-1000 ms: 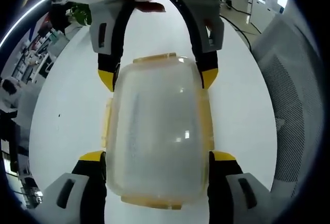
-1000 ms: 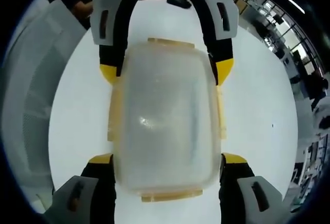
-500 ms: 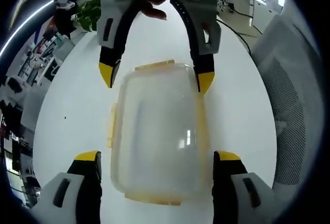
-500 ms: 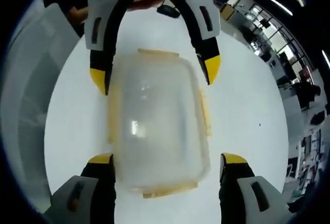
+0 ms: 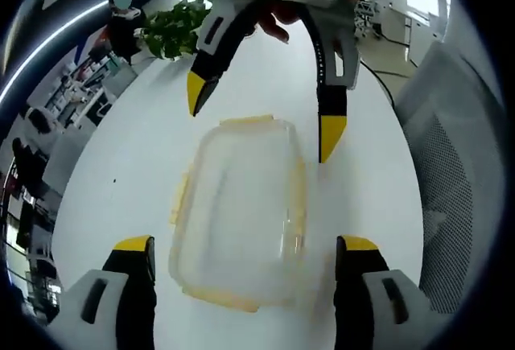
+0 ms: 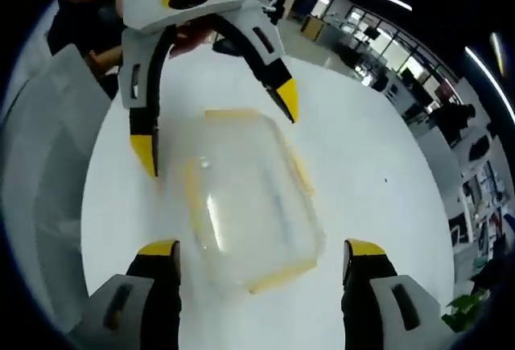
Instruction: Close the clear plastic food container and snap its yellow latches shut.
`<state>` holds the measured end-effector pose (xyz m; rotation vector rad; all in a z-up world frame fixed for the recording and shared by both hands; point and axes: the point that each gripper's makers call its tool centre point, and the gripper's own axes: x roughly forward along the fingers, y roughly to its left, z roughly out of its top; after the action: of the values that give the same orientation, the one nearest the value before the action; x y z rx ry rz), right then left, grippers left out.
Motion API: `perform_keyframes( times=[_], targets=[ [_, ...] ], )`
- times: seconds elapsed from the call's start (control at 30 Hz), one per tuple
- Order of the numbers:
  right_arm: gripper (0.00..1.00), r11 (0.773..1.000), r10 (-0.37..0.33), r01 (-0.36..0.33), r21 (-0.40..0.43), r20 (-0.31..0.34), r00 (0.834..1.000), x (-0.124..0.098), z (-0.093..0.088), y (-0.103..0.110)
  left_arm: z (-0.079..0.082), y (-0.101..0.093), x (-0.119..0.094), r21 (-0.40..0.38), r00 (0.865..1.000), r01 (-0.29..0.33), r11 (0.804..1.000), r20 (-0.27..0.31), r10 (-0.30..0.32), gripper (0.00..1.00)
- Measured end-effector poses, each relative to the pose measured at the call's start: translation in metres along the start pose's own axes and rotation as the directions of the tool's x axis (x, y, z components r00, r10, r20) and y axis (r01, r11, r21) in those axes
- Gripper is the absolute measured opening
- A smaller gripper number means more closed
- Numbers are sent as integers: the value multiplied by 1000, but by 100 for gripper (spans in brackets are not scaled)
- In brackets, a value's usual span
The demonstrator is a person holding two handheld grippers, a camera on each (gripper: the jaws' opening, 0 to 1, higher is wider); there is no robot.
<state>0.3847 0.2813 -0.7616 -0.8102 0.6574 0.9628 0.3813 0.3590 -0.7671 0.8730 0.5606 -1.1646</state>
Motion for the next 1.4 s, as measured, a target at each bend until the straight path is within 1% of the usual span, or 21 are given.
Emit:
perform_keyframes(
  times=[0.07,0.1,0.17,0.23,0.3,0.43,0.6,0.77,0.83,0.93,1.03,1.1,1.17,1.27,1.4],
  targets=[
    [83,999,-21,21,37,14,1000,-4,-2,0,3,1,-5,-26,999,-22,999,29,23,94],
    [83,998,-34,32,62,38,999,-6,-1,0,1,1,-7,-32,999,-25,999,27,26,94],
    [83,995,-51,46,84,47,998,-9,-2,-1,-1,3,-12,-57,998,-45,997,38,47,94],
    [83,992,-76,69,102,69,995,-15,-1,-2,-2,4,-15,-72,997,-62,996,41,65,94],
    [83,990,-84,74,124,78,993,-19,-1,-2,-6,5,-20,-98,995,-79,992,52,85,94],
    [83,984,-100,87,152,83,992,-23,-5,-3,-11,2,-26,-114,994,-94,989,50,100,93],
    [82,975,-129,106,197,105,986,-32,-8,-1,-12,3,-34,-158,988,-125,980,74,138,93],
    [82,963,-141,106,247,126,982,-37,-11,3,-15,-1,-37,-181,985,-136,974,78,152,92],
    [82,961,-140,103,258,128,982,-40,-12,6,-17,-4,-37,-194,987,-129,972,73,146,91],
    [82,957,-151,109,269,142,978,-44,-12,7,-19,-5,-40,-228,985,-134,964,80,156,91],
    [81,951,-164,117,286,146,976,-48,-16,8,-21,-5,-43,-245,982,-144,959,83,169,91],
    [81,949,-176,129,287,144,974,-50,-18,10,-22,-5,-44,-254,980,-148,956,89,176,91],
    [81,952,-189,146,267,142,972,-53,-20,11,-24,-4,-47,-260,978,-159,952,94,189,90],
    [81,940,-203,140,311,180,963,-58,-17,14,-27,-4,-50,-297,973,-166,940,104,205,89],
    [81,937,-212,147,316,180,961,-60,-21,21,-32,-6,-53,-310,970,-177,934,107,219,89]
  ],
)
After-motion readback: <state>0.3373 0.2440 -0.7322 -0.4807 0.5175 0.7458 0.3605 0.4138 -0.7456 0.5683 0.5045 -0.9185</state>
